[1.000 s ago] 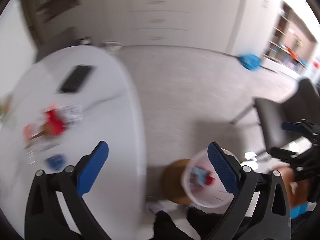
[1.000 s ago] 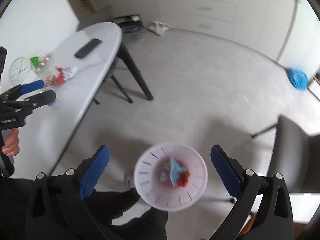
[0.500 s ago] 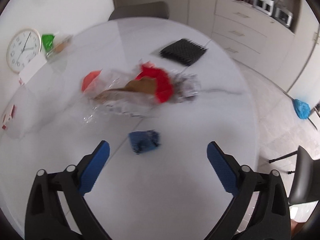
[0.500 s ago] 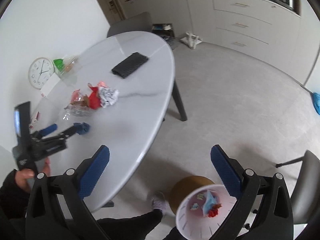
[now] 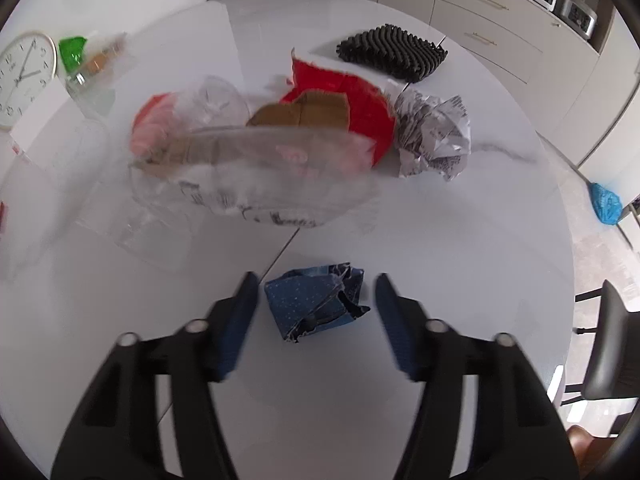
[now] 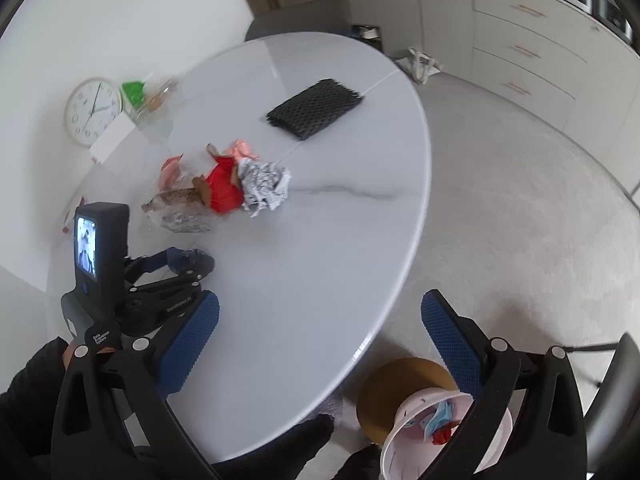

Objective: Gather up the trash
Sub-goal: 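Grasp the blue crumpled paper with the left gripper while the right gripper grasps crumpled newspaper, then carry both items to the wastebasket and open both grippers to drop them, then grasp the clear plastic bottle with the left gripper while the right gripper grasps the clear plastic bag, then carry the bottle and bag to the wastebasket and open both grippers, then grasp the red paper sheet on the table with the left gripper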

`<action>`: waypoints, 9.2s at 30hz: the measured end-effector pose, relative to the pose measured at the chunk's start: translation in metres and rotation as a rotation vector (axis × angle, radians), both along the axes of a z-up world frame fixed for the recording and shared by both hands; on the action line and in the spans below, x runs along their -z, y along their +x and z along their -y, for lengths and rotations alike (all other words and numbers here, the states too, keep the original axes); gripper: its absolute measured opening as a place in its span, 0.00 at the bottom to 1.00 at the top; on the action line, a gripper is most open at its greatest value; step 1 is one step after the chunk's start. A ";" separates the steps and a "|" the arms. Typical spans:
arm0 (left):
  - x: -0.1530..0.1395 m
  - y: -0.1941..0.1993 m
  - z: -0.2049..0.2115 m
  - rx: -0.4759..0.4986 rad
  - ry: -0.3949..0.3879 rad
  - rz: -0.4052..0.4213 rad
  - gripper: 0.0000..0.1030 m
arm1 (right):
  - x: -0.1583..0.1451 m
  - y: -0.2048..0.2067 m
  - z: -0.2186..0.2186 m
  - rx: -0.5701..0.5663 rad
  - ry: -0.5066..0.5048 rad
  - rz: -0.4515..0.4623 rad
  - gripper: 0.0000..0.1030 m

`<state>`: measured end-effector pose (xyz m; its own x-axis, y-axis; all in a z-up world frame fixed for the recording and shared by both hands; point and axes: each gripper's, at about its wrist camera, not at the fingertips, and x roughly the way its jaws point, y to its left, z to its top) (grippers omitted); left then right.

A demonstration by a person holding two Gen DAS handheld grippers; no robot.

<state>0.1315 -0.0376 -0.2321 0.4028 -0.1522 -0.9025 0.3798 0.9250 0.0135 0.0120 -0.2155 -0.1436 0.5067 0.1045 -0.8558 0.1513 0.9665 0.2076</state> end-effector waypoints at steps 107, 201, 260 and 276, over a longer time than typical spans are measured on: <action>-0.106 -0.220 0.211 0.781 -0.159 -0.073 0.92 | 0.050 -0.263 0.144 0.491 0.027 -0.169 0.92; -0.094 -0.121 0.095 0.621 -0.278 -0.189 0.61 | -0.026 -0.115 0.038 -0.046 0.036 0.045 0.25; -0.098 -0.177 0.166 0.513 -0.085 -0.051 0.92 | 0.032 -0.207 0.131 0.231 -0.023 -0.074 0.95; -0.091 0.008 -0.039 -0.024 0.004 0.071 0.92 | 0.002 -0.004 -0.019 -0.182 -0.047 0.016 0.97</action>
